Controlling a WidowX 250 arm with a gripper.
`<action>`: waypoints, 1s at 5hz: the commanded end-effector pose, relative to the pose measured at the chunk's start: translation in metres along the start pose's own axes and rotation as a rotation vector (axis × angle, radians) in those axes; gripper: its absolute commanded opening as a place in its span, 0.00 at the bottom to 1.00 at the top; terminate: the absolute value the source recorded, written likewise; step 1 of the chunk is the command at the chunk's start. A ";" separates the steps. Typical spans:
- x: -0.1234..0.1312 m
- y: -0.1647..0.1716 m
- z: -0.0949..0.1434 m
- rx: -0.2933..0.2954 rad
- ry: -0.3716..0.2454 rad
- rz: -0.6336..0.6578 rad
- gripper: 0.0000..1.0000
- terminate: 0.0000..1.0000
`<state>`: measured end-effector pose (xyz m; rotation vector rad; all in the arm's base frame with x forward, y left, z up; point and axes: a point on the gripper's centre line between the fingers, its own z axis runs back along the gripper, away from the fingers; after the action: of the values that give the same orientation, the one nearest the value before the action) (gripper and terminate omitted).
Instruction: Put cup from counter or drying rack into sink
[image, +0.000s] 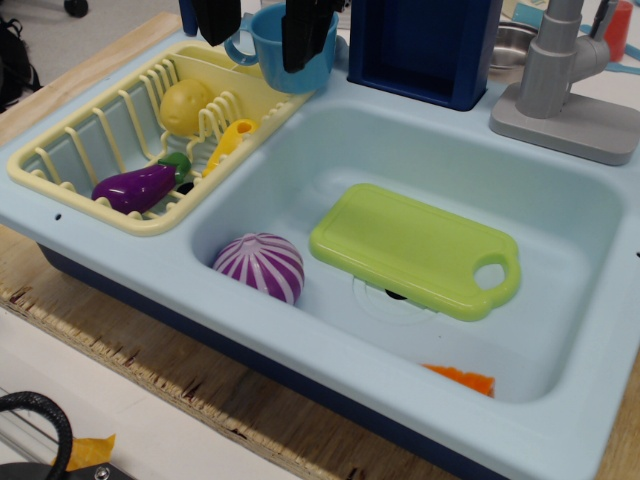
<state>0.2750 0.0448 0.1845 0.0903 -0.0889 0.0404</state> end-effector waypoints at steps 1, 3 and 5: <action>0.000 0.000 0.000 0.000 0.000 0.000 1.00 0.00; 0.026 -0.004 -0.005 0.032 -0.101 -0.154 1.00 0.00; 0.044 -0.008 -0.004 0.060 -0.185 -0.270 1.00 0.00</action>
<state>0.3201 0.0358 0.1743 0.1579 -0.2337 -0.2494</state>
